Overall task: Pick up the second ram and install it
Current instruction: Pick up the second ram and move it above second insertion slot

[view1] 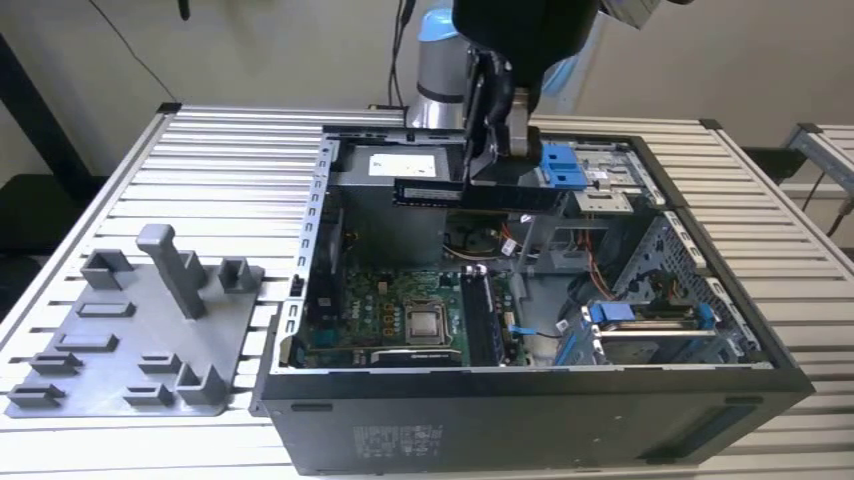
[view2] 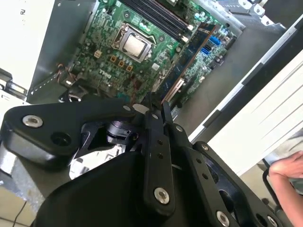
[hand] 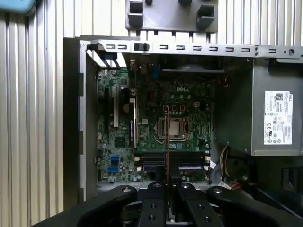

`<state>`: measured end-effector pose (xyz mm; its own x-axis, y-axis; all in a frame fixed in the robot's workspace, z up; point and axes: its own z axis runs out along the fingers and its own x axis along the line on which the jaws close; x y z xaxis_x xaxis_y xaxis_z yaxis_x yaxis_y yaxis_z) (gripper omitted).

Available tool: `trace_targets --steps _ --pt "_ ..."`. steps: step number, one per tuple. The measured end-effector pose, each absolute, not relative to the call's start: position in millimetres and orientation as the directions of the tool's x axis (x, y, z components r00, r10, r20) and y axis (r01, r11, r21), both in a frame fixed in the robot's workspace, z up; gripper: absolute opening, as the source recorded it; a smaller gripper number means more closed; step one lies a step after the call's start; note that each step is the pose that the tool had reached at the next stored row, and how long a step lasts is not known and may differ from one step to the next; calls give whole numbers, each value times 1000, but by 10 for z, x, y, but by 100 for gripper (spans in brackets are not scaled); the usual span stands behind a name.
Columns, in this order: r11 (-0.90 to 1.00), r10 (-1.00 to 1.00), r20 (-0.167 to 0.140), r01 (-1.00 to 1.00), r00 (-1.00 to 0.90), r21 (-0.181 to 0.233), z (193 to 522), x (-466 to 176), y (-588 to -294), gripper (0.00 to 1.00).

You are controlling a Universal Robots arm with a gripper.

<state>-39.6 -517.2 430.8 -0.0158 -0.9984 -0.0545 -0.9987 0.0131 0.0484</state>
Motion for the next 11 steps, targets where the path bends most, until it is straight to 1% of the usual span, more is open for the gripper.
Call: trace_targets --steps 11 --pt "13 -998 -54 -999 -16 48 4301 -341 -5171 14"
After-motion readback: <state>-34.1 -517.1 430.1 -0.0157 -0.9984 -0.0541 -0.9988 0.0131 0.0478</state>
